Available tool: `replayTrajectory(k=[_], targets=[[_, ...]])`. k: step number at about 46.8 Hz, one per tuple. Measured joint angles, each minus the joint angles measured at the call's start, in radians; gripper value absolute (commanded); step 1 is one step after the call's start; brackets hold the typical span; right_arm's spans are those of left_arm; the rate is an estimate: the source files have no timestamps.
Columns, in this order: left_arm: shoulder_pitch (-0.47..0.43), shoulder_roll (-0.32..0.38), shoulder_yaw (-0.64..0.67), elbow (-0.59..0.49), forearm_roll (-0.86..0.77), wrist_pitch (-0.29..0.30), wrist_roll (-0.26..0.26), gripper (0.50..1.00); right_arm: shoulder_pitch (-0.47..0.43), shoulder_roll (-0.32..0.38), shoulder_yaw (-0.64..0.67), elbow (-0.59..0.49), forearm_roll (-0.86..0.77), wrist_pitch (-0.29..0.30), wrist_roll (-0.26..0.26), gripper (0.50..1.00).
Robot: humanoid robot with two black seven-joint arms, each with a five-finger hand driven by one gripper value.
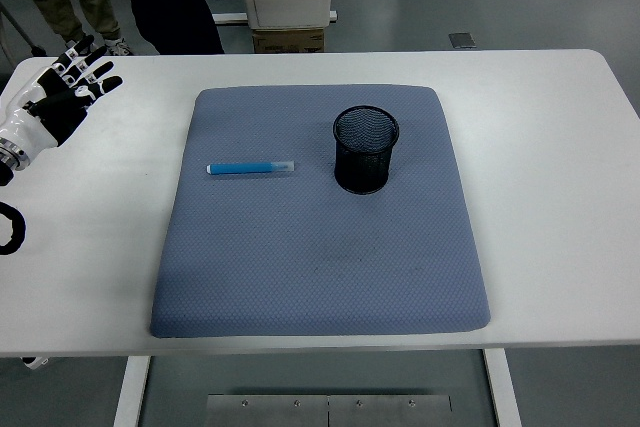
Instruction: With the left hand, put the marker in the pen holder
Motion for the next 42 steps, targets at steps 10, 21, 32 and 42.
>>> replayTrajectory(k=[10,21,32,42], targets=[[0.011,-0.019,-0.001,0.0,-0.02,0.0,0.0,1.0,0.0,0.0,0.0,0.0,0.0,0.0,0.0,1.0],[0.022,-0.02,-0.027,0.0,-0.021,0.009,-0.048,1.0,0.0,0.0,0.0,0.0,0.001,0.0,0.0,1.0],[0.03,-0.018,-0.021,0.001,-0.014,0.011,-0.042,1.0,0.0,0.0,0.0,0.0,0.0,0.0,0.0,1.0],[0.015,-0.003,-0.017,0.0,-0.011,0.006,-0.041,1.0,0.0,0.0,0.0,0.0,-0.001,0.0,0.0,1.0]])
